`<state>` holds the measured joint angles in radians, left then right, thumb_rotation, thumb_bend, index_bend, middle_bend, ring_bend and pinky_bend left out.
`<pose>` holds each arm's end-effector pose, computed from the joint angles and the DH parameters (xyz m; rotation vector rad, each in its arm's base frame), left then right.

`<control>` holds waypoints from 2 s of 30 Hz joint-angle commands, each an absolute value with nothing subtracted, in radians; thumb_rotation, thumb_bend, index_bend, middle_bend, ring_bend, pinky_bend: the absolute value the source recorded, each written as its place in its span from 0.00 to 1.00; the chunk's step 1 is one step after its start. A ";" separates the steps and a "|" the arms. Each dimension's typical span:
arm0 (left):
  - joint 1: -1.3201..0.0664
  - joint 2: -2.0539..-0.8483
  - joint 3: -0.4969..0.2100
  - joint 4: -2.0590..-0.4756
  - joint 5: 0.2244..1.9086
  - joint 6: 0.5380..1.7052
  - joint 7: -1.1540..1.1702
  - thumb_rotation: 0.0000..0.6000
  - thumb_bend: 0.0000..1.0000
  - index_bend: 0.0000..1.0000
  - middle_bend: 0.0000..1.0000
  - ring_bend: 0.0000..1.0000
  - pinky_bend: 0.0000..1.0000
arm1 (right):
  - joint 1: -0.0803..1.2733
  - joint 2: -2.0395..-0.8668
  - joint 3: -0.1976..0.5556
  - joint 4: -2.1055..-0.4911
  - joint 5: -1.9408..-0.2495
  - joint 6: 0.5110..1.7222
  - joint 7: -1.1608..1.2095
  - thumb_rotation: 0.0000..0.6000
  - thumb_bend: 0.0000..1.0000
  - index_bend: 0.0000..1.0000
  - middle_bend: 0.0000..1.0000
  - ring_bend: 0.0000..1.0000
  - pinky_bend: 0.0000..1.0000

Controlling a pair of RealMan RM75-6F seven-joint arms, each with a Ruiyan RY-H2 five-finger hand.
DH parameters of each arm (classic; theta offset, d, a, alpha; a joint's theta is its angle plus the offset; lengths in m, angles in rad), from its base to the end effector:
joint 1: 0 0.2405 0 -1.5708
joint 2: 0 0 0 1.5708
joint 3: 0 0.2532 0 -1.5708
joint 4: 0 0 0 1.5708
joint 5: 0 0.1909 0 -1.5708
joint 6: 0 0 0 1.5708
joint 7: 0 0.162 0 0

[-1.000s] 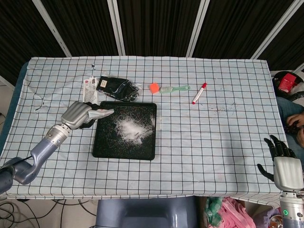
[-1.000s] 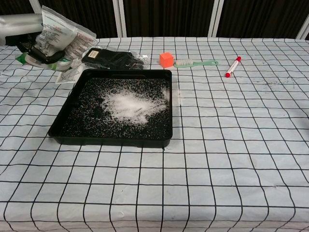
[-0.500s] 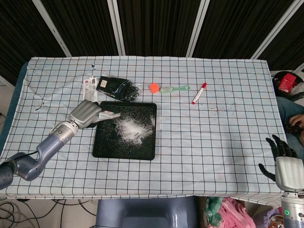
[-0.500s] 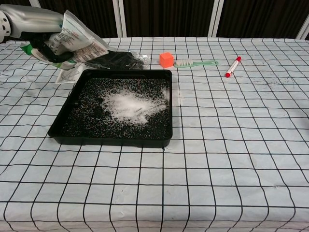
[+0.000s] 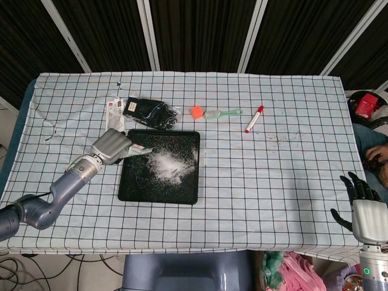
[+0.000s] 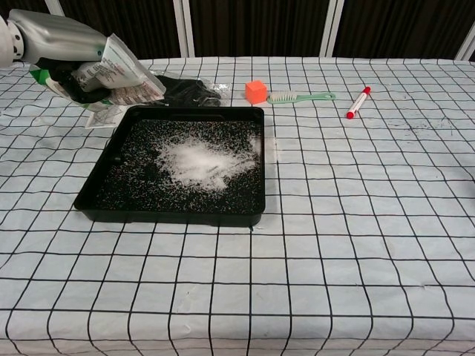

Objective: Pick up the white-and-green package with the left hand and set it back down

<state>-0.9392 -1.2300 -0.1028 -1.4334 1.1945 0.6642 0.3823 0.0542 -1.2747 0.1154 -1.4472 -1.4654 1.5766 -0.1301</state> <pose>-0.1442 0.4075 0.0698 -2.1288 -0.5035 -0.5488 -0.3191 -0.1991 0.1668 1.2734 -0.7278 0.8428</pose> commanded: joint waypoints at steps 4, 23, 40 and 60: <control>-0.972 -1.213 -0.083 -1.466 1.097 0.664 0.519 1.00 0.75 0.59 0.61 0.46 0.55 | 0.052 -1.273 0.117 -1.449 -1.465 1.580 -0.131 1.00 0.14 0.17 0.10 0.17 0.32; -0.973 -1.220 -0.092 -1.521 1.019 0.739 0.505 1.00 0.75 0.59 0.61 0.47 0.55 | 0.050 -1.269 0.121 -1.450 -1.468 1.584 -0.125 1.00 0.14 0.16 0.10 0.17 0.32; -0.803 -1.361 -0.168 -1.345 1.336 0.951 -0.296 1.00 0.74 0.59 0.60 0.46 0.55 | 0.051 -1.274 0.121 -1.447 -1.465 1.579 -0.135 1.00 0.14 0.17 0.10 0.17 0.32; -0.606 -1.582 -0.111 -0.941 1.443 1.212 -0.837 1.00 0.73 0.58 0.59 0.45 0.55 | 0.049 -1.270 0.122 -1.451 -1.465 1.581 -0.136 1.00 0.14 0.17 0.10 0.17 0.32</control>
<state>-0.6417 -1.5328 -0.1220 -1.0098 1.4356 1.1758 -0.7800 0.0488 -1.2697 0.1222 -1.4507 -1.4649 1.5804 -0.1365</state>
